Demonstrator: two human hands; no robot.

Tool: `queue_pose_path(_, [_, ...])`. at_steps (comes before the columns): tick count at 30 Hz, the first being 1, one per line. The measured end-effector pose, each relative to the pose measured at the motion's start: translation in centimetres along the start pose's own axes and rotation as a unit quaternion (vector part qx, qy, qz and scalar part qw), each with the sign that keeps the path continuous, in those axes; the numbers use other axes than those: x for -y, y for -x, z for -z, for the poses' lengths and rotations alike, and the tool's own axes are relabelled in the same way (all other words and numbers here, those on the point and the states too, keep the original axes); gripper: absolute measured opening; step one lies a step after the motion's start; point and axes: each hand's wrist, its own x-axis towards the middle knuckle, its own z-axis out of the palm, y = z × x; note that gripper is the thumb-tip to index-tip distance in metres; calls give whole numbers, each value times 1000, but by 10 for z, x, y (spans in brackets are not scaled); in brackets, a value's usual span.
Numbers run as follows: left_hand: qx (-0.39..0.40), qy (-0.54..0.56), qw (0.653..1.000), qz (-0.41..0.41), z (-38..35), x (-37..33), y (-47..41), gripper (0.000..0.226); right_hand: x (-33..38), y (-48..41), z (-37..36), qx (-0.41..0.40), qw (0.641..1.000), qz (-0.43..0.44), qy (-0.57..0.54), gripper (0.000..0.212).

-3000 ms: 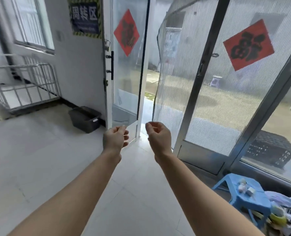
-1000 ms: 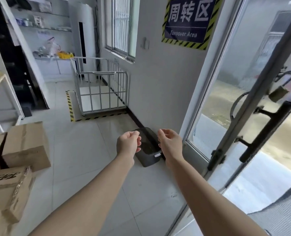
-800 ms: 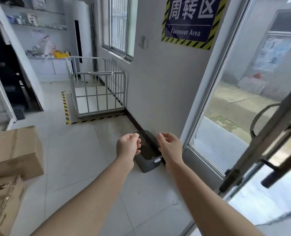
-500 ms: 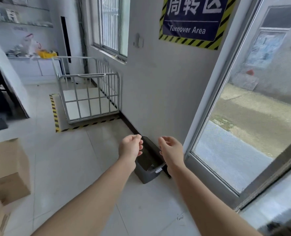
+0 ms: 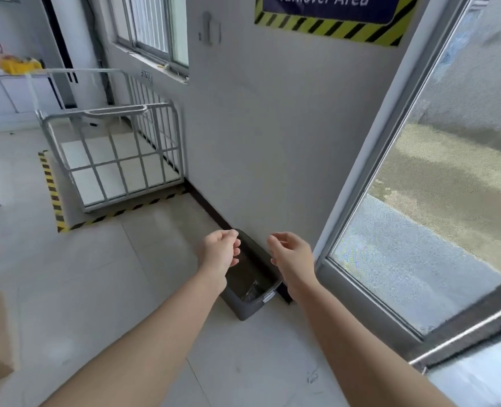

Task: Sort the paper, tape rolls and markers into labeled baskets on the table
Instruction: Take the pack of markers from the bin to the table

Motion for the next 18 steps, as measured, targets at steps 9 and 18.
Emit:
queue_pose_path(9, [-11,-27,999,26,-67,1,-125,13,-18,-141,-13,16,999,-32,30,5])
queue_pose_path(18, [-8,-29,997,76,-110,14,-231,16,-46,-249,-39,13,994,-86,64,6])
